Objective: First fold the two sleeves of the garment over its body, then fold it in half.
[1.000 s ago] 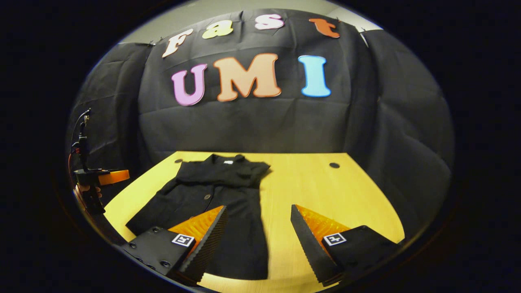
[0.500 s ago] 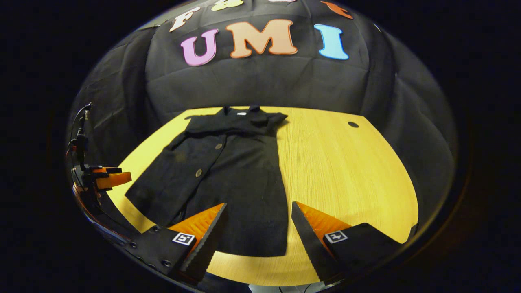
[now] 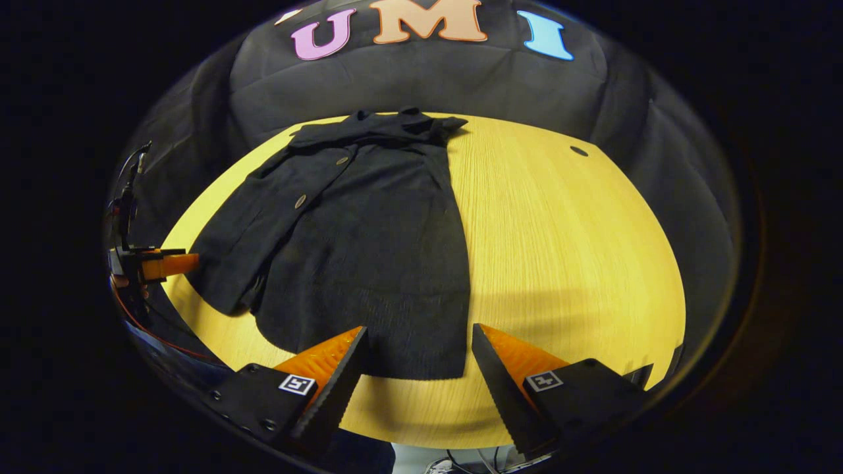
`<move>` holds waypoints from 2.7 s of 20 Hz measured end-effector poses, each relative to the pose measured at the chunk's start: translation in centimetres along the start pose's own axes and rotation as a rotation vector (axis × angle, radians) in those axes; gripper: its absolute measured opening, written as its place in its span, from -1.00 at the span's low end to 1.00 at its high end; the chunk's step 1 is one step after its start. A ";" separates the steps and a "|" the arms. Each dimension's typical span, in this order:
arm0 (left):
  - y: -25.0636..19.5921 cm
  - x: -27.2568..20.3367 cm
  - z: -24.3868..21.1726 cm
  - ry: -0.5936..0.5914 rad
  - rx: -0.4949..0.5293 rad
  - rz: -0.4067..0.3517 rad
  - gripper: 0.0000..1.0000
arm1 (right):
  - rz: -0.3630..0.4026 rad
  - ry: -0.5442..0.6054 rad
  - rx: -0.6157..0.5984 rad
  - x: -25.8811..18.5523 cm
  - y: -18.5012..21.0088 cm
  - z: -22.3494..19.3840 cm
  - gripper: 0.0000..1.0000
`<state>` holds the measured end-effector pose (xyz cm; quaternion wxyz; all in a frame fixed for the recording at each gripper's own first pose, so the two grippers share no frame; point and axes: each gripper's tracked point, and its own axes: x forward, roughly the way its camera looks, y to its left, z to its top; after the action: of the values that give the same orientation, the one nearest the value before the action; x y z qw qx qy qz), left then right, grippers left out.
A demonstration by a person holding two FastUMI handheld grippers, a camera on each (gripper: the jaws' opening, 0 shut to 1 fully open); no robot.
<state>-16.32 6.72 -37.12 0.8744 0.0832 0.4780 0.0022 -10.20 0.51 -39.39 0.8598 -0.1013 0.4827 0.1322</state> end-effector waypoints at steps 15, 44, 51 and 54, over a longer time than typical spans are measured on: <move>-1.4 0.5 0.1 0.001 0.079 -0.033 0.39 | 0.082 0.018 -0.065 0.3 2.2 -0.1 0.14; -5.0 -3.0 16.0 -0.305 0.031 -0.158 -1.00 | 0.083 -0.278 -0.061 -4.9 2.6 12.8 -0.87; -6.7 -3.9 24.4 -0.494 0.091 -0.202 -1.00 | 0.069 -0.437 -0.089 -8.2 2.4 21.3 -0.87; -6.6 -3.2 26.8 -0.490 0.059 -0.221 -1.00 | 0.054 -0.460 -0.106 -8.1 1.8 24.0 -0.87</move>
<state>3.91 -3.89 -21.25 0.9562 0.0542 0.2581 -0.1273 4.39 8.38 -20.19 0.9367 -0.1007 0.2691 0.2000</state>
